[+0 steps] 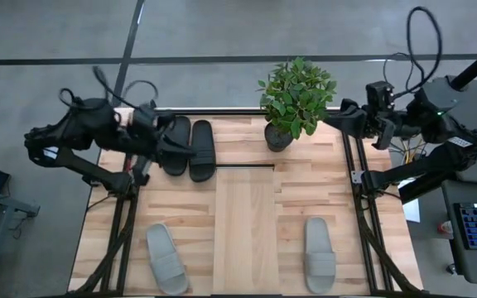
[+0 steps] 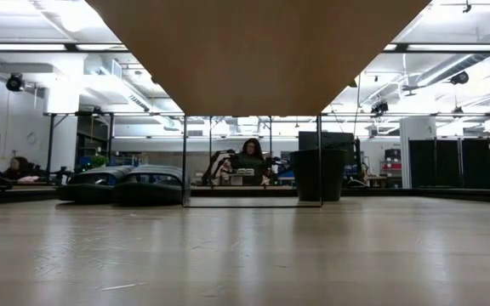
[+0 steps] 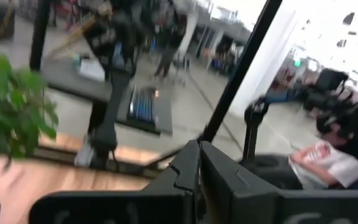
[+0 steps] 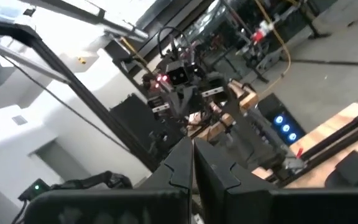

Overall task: Pick and place slides into the shelf
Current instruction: Put the right gray slipper on the shelf

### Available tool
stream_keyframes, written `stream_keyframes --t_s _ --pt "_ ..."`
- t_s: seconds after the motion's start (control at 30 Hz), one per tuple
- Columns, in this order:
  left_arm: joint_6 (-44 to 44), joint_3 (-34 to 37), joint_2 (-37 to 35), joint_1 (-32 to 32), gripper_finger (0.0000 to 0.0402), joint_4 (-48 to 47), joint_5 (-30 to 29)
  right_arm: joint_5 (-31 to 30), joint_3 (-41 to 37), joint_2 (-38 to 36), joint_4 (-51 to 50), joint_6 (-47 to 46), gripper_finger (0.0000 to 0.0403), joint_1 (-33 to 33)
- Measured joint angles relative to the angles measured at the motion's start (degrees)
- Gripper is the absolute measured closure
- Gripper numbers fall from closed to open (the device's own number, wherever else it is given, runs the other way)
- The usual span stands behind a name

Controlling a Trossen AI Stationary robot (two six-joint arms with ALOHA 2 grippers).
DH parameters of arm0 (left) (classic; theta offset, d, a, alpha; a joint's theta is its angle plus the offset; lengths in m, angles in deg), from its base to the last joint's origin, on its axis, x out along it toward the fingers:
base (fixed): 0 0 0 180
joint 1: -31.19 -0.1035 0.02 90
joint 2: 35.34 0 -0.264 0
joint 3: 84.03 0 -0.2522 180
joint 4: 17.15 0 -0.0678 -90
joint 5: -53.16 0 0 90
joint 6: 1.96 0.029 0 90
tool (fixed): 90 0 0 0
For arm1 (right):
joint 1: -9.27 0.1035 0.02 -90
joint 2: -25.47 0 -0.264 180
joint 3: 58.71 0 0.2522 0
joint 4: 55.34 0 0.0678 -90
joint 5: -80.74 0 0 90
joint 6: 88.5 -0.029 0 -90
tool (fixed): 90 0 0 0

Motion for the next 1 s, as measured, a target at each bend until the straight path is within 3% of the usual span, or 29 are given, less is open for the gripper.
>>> stream_keyframes --t_s 0.33,0.8,1.0 --pt "-0.85 -0.61 2.16 0.42 0.0402 -5.02 2.80 2.28 0.02 2.27 -3.89 1.26 0.0394 0.02" --pt "-0.86 -0.24 3.13 0.64 0.0402 -4.70 18.85 8.00 -0.02 5.68 -15.75 -3.40 0.0394 0.15" --pt "-0.87 0.66 4.28 0.66 0.0402 -3.69 19.57 8.87 -0.02 6.50 -21.61 -4.92 0.0394 1.05"
